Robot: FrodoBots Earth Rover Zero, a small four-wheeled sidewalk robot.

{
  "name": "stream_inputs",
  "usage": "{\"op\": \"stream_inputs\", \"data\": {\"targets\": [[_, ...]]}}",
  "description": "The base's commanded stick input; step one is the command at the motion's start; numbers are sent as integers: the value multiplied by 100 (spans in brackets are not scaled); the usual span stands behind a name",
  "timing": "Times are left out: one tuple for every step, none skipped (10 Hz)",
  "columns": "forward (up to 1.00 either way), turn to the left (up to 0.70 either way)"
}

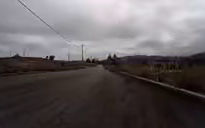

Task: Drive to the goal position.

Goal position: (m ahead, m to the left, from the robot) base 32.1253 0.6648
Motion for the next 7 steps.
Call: {"op": "stream_inputs", "data": {"targets": [[70,0],[70,0],[70,0],[70,0],[70,0],[70,0],[70,0]]}}
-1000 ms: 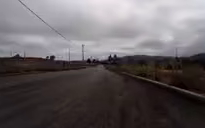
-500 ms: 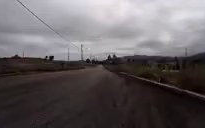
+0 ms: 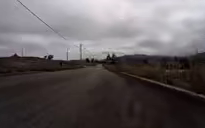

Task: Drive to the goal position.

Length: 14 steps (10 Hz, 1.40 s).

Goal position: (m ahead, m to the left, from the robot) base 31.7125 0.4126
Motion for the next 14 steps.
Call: {"op": "stream_inputs", "data": {"targets": [[70,0],[70,0],[70,0],[70,0],[70,0],[70,0],[70,0],[70,0],[70,0],[70,0],[70,0],[70,0],[70,0],[70,0]]}}
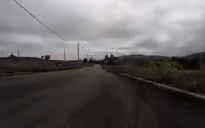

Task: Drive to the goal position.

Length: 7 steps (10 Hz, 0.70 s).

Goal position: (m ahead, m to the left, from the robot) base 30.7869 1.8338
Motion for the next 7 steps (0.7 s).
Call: {"op": "stream_inputs", "data": {"targets": [[70,0],[70,0],[70,0],[70,0],[70,0],[70,0],[70,0]]}}
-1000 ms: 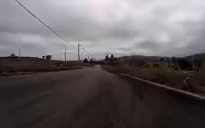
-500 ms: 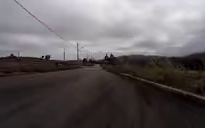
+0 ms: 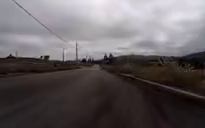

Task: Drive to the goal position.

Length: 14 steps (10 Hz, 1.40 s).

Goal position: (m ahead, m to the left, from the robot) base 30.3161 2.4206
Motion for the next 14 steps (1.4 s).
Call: {"op": "stream_inputs", "data": {"targets": [[70,0],[70,0],[70,0],[70,0],[70,0],[70,0],[70,0],[70,0],[70,0],[70,0],[70,0],[70,0],[70,0],[70,0]]}}
